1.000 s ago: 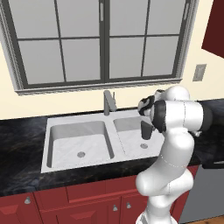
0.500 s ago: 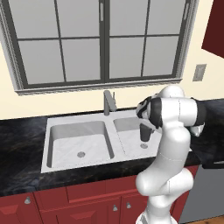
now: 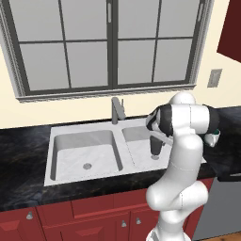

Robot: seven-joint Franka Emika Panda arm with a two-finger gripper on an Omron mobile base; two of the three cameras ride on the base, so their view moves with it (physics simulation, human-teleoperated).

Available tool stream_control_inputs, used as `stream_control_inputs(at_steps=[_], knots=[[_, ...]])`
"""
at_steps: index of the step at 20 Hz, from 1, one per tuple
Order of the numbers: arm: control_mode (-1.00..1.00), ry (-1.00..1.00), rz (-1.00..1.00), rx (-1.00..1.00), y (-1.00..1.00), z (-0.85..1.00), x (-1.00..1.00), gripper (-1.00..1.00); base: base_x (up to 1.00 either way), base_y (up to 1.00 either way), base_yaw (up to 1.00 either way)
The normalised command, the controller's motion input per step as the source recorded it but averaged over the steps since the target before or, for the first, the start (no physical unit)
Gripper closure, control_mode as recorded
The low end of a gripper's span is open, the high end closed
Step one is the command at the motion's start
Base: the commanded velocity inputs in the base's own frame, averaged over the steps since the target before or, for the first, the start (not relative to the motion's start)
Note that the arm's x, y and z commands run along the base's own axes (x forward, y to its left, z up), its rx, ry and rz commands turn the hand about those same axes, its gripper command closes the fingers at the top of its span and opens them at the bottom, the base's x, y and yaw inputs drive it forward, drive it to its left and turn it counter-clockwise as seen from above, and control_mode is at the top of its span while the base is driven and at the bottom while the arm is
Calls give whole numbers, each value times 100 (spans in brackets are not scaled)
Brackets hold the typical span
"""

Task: Move any existing items from the left basin to the right basin for drying. Then move the mug from the counter to the left basin of the sink for washing.

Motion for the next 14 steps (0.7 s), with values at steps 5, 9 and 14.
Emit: stream_control_inputs(at_steps=[5,9,14], knots=[[-100,0,0,0,0,-15,7,100,0,0,0],[-100,0,0,0,0,-18,10,100,0,0,0],[-100,0,0,0,0,-13,8,100,0,0,0]])
